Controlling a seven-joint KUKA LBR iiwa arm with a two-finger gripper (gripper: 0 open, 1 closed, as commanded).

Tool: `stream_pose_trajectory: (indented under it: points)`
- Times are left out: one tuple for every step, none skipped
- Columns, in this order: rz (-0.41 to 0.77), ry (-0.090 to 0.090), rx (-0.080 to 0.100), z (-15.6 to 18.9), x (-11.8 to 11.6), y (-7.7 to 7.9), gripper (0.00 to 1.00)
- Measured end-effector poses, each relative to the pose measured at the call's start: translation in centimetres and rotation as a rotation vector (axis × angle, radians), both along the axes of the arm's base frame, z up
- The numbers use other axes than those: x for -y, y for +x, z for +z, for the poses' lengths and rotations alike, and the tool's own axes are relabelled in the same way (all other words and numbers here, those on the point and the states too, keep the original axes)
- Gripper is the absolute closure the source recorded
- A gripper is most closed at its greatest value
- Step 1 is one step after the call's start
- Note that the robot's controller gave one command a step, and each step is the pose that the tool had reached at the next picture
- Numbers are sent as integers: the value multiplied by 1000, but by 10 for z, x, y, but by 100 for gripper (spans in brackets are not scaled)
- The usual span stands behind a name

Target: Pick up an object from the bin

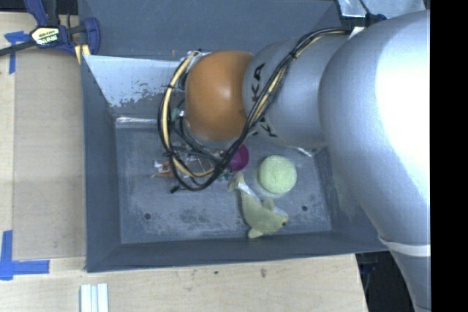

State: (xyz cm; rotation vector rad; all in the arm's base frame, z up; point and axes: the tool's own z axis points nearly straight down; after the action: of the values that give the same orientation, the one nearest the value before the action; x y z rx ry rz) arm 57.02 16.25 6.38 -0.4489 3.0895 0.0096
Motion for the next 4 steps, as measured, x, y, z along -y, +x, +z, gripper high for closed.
stream_pose_trajectory:
  points:
    - [-6,-4,-9,5,1,-1,100]
    - [-3,-7,-16,21,1,-2,100]
    - [-2,-7,-13,31,1,-1,100]
    - [-3,-9,-18,41,2,-2,100]
